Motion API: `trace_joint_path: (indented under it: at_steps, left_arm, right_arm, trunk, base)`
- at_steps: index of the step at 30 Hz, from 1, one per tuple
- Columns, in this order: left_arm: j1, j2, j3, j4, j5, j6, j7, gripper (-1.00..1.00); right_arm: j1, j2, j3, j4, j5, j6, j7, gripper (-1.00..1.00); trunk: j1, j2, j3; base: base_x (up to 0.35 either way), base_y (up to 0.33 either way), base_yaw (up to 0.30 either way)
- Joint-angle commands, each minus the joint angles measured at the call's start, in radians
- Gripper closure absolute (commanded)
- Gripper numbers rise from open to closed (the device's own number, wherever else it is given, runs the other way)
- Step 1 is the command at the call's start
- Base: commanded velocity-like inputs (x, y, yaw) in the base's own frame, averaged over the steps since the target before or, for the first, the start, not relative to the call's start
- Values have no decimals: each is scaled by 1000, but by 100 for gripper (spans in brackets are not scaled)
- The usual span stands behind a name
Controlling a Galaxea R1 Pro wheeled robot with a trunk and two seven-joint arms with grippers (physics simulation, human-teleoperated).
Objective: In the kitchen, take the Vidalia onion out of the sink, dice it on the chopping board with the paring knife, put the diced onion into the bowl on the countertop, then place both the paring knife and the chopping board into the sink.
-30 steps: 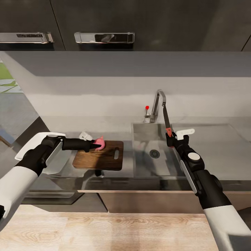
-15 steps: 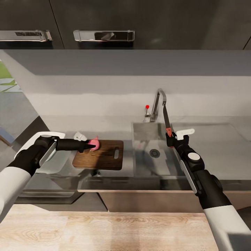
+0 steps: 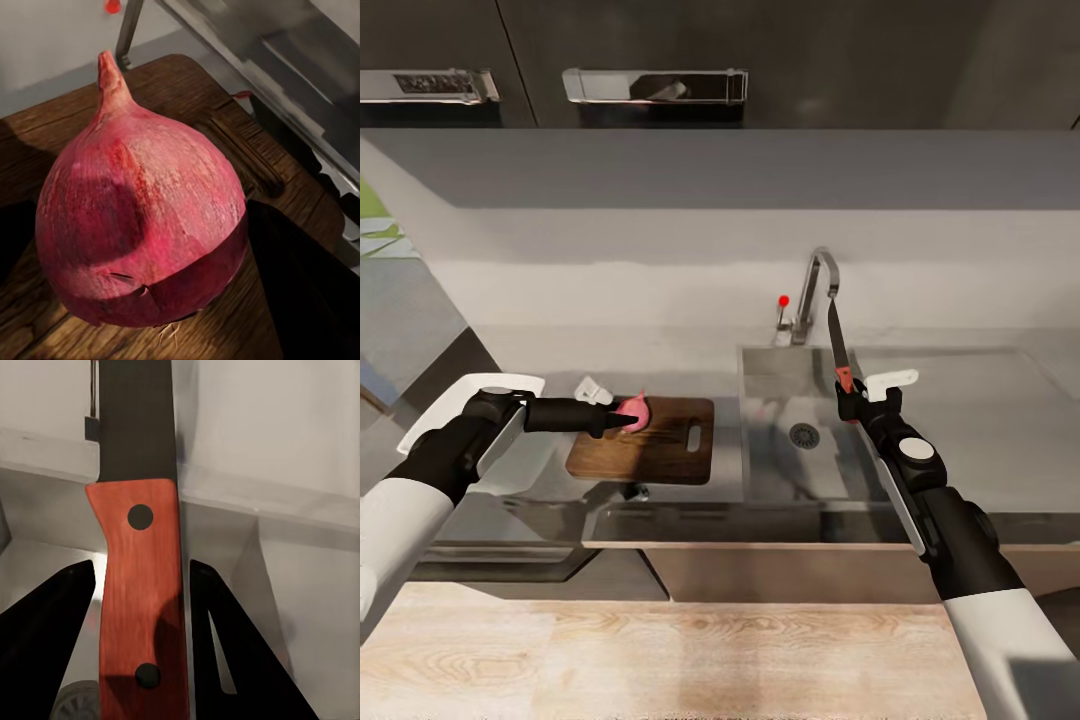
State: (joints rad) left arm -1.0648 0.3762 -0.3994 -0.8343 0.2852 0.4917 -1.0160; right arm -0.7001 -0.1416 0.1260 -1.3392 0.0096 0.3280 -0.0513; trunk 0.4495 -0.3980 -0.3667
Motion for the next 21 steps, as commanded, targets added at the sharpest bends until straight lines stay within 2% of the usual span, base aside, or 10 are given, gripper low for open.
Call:
trace_joint_path:
  at_steps: [1, 21]
  left_arm:
    - [-1, 1, -4, 0, 9, 8, 0, 100]
    - [-1, -2, -5, -3, 8, 7, 1, 100]
  right_arm:
    - [-1, -1, 3, -1, 1, 6, -5, 100]
    - [-1, -1, 4, -1, 1, 6, -5, 100]
  trunk:
    - [1, -2, -3]
    - [1, -2, -12]
  base:
    - [0, 0, 0]
    - [0, 0, 0]
